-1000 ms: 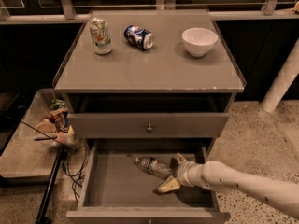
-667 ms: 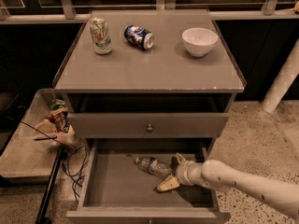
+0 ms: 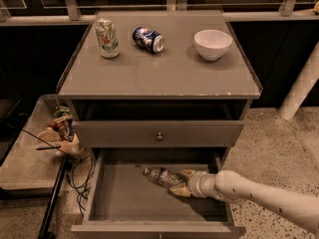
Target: Pick water bottle from middle drawer and place on counter
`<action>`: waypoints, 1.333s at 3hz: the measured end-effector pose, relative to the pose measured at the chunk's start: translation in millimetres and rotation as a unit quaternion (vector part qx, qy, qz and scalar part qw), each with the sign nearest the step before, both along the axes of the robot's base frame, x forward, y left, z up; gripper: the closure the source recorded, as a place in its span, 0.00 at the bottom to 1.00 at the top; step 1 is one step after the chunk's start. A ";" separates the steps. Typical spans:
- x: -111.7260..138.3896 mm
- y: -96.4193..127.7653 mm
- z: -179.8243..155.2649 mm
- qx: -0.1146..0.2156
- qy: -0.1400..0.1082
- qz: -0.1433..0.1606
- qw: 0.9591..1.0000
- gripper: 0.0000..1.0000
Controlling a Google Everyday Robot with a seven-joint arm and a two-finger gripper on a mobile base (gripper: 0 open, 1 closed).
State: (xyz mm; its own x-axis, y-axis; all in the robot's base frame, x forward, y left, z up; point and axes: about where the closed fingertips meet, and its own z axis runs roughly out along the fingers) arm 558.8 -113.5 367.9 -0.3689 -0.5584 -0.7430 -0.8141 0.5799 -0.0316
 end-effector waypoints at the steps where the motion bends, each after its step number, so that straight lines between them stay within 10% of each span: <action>1: 0.0 0.0 0.0 0.000 0.000 0.000 1.000 0.65; 3: -9.0 2.0 17.3 -0.020 0.027 0.021 0.999 1.00; 4: -13.9 -6.3 47.9 -0.022 0.027 0.034 0.999 1.00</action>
Offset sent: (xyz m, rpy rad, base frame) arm -0.0061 0.0082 0.0028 -0.0365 0.0603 0.0323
